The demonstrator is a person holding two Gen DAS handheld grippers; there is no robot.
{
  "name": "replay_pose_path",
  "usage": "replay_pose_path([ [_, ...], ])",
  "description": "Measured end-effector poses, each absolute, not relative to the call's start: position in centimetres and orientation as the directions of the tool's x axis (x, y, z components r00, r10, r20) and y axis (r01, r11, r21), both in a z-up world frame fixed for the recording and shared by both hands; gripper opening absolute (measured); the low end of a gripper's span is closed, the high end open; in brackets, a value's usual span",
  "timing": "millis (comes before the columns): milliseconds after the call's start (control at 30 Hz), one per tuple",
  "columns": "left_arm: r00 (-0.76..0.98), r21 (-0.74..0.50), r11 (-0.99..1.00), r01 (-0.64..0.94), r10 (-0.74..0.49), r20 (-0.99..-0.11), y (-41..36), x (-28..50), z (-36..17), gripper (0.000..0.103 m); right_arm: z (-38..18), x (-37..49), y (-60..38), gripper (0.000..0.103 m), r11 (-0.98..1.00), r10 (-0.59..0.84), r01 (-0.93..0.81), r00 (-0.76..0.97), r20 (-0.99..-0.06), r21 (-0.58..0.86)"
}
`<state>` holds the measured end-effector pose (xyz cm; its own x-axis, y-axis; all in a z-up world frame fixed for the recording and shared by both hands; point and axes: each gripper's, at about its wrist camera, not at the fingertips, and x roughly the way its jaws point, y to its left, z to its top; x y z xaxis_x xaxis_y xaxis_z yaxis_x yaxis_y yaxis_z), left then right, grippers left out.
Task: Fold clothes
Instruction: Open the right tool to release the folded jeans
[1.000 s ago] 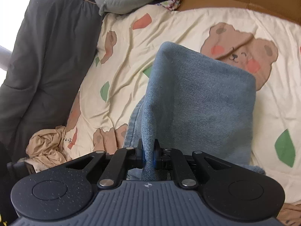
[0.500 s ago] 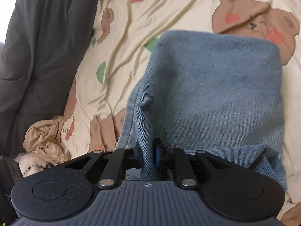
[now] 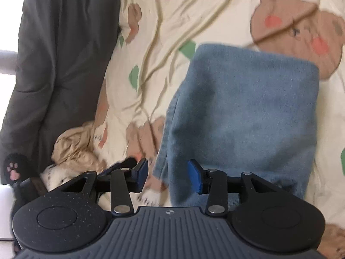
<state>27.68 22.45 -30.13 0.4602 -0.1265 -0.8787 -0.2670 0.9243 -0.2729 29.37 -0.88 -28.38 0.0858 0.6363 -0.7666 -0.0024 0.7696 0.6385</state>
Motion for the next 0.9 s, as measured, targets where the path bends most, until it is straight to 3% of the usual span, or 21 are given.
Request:
replay_pose_path([
  [467,0.445,-0.357,0.910,-0.212,-0.236,-0.864,18.5,28.6,-30.8,0.071,-29.2,30.2,-7.3,0.048,0.821,0.569,-0.069,0.016,-0.822,0.567],
  [900,0.444,-0.422,0.888,-0.183,-0.309,-0.841,15.3,30.1,-30.6,0.078,-33.1,29.9,-12.7,0.048,0.788,0.601,0.053,0.150,-0.785,0.613],
])
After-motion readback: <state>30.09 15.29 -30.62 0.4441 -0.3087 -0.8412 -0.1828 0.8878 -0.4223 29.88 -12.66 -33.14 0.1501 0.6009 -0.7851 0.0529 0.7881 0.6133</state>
